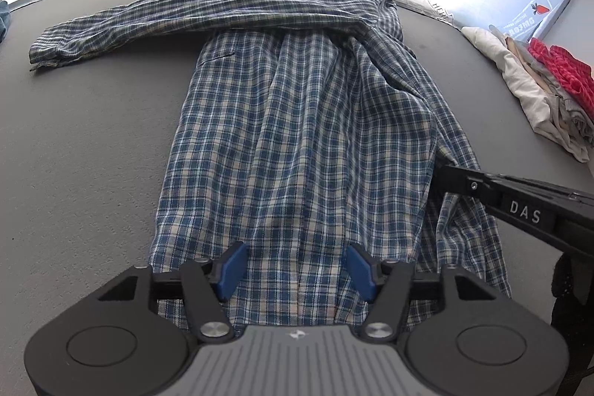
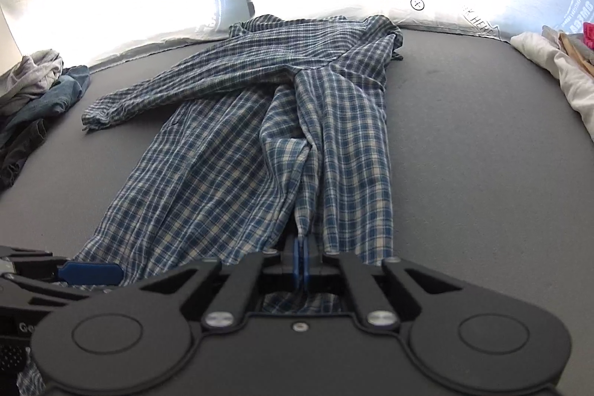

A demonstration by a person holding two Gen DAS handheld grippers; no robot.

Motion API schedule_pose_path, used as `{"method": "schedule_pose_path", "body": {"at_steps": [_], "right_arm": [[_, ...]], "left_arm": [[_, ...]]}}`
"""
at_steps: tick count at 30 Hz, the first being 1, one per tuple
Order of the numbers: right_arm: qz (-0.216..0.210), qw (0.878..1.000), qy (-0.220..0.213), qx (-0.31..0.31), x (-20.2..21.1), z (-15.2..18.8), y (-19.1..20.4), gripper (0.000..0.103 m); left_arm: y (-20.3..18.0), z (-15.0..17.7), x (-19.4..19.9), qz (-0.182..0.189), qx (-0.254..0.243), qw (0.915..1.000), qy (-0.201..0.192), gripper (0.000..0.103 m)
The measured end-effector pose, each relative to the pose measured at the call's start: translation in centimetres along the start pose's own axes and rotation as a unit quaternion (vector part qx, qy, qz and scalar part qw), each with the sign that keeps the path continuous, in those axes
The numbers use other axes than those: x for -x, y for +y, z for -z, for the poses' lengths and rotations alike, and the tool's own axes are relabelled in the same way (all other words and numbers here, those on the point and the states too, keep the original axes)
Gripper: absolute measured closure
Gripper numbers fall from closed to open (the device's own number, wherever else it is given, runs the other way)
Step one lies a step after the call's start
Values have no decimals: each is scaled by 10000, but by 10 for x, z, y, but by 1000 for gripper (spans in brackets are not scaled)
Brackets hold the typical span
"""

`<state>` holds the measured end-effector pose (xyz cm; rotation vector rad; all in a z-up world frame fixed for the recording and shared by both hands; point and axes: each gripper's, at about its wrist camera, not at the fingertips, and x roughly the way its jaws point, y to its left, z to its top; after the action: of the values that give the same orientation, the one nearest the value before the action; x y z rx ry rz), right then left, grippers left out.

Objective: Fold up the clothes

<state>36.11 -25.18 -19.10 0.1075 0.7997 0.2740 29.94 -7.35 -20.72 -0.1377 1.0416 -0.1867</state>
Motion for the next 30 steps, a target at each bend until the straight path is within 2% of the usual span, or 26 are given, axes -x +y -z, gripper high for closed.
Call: {"method": "schedule_pose_path", "body": {"at_steps": [3, 5, 9, 12, 14, 16, 18, 21, 23, 25, 27, 30], "right_arm": [[-314, 9982, -346, -388, 19, -6, -10, 101], [-452, 9966, -528, -434, 28, -9, -11, 101], [-722, 9943, -604, -501, 32, -14, -4, 101], [-845, 9954, -319, -332, 14, -13, 7, 100], [-963, 9947, 18, -354, -4, -9, 11, 98], [-1088, 9921, 389, -491, -16, -3, 12, 96], [-1162, 9900, 504, -624, -17, 0, 9, 91], [-1143, 9896, 230, -845, -4, -4, -2, 71], [-1051, 9884, 38, -1093, 3, -9, -15, 70], [-891, 9888, 38, -1195, 2, -10, -22, 71], [-638, 9913, 267, -1124, -8, -7, -24, 72], [-503, 9945, 581, -707, -22, 3, -18, 73]], "left_arm": [[-4, 1, -1, -23, -102, 9999, 13, 34], [-9, 2, -3, -64, -252, 9997, 26, 29], [-22, 5, -8, -190, -630, 9978, 65, 18], [-29, 8, -12, -292, -925, 9952, 93, 12], [-32, 10, -13, -336, -1043, 9939, 101, 11], [-30, 10, -13, -306, -1036, 9941, 107, 11], [-26, 9, -11, -240, -980, 9948, 102, 11], [-22, 9, -10, -158, -872, 9960, 85, 9], [-22, 8, -11, -126, -835, 9964, 84, 7], [-23, 8, -11, -129, -860, 9962, 97, 6], [-25, 8, -12, -134, -891, 9959, 109, 4], [-23, 7, -12, -96, -878, 9960, 121, 3]]}}
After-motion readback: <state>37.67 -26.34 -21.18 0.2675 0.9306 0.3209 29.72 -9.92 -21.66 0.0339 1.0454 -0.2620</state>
